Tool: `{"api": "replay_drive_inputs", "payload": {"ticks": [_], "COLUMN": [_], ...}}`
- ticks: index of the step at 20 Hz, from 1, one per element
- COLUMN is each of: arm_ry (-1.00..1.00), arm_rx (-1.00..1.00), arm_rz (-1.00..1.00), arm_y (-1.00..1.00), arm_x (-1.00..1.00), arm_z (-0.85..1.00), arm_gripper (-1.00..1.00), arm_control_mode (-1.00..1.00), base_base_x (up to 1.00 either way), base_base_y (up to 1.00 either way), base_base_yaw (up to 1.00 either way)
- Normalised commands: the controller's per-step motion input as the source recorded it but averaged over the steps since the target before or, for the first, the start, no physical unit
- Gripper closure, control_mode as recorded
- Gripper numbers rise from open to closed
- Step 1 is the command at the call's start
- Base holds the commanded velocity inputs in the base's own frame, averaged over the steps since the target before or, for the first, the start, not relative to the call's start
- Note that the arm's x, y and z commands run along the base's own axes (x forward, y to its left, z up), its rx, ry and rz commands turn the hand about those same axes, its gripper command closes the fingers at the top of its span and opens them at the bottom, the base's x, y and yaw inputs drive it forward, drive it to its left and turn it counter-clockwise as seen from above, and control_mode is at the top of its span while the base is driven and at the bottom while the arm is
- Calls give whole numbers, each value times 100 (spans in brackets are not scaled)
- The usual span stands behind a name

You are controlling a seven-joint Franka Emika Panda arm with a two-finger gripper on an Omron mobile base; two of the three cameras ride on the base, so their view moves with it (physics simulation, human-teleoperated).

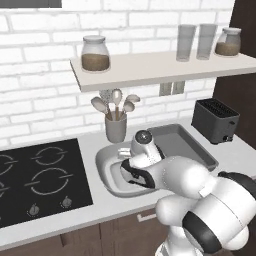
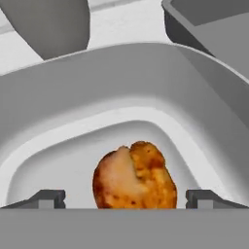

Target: Place one cucumber and one chicken drumstick in each tupperware on the nearby counter, to pack two identical lunches.

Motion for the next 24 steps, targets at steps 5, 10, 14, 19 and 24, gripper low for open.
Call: {"api": "replay_drive_inputs", "payload": {"ticks": [5,10,14,19,24], "arm_ry": [5,0,0,-1,-8], "arm_rx": [3,1,0,1,0], "arm_rz": [0,0,1,2,2], "arm_y": [0,0,-25,-70,-39], "arm_x": [-19,-91,-100,-100,-78], "arm_z": [80,85,58,41,5], "arm_gripper": [-100,-100,-100,-100,-100], "arm_control_mode": [-100,-100,-100,-100,-100], "base_base_x": [0,0,0,0,0], "base_base_y": [0,0,0,0,0], "base_base_yaw": [0,0,0,0,0]}}
